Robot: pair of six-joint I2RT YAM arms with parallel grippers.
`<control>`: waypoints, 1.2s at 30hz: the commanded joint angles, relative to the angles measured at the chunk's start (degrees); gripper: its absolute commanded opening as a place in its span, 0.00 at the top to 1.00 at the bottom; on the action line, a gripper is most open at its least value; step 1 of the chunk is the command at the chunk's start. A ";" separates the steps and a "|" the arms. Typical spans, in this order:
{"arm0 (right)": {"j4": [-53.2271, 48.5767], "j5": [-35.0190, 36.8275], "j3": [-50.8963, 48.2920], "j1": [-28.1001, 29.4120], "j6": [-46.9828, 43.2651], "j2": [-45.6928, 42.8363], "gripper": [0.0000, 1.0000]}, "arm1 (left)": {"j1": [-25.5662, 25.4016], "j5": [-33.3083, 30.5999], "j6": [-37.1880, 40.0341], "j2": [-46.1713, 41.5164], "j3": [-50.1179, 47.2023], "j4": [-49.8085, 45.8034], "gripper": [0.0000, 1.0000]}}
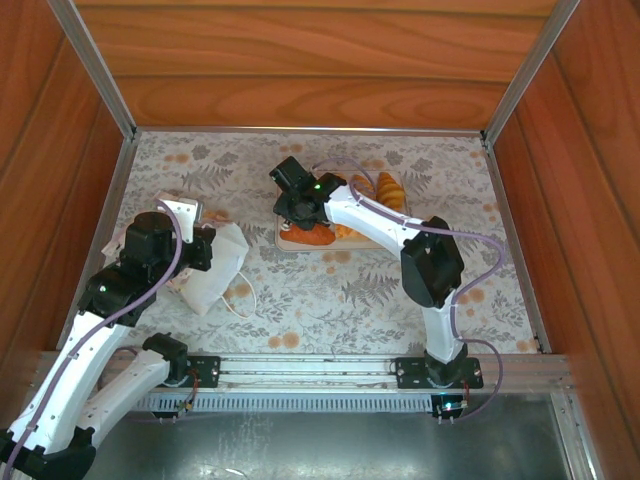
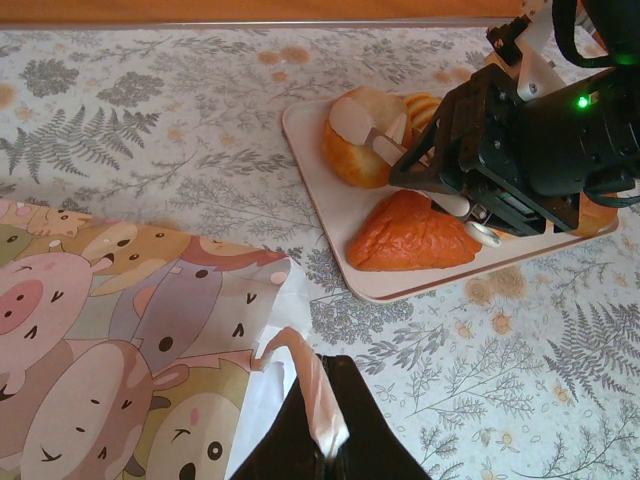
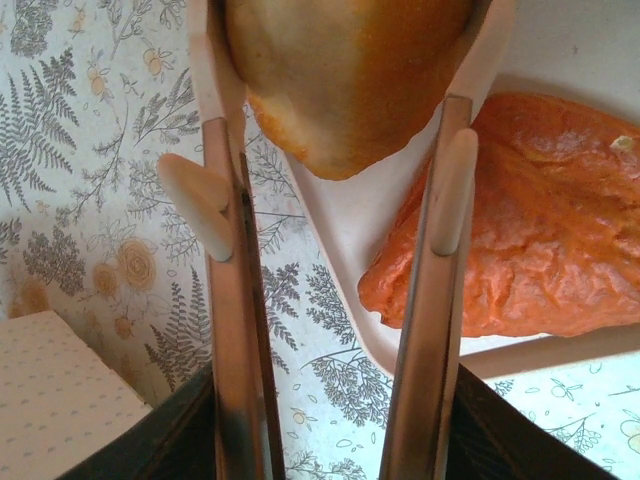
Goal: Take the fake bread out of the paper bag
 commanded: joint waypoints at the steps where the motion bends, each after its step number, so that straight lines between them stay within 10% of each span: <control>1: 0.75 2.11 1.11 0.32 0.95 0.55 0.47 | 0.52 0.93 0.93 -0.42 -0.13 0.71 1.00; 36: 8.29 1.69 -8.96 0.84 5.96 -7.48 0.42 | 0.79 1.37 -4.28 -0.06 2.65 -0.81 1.00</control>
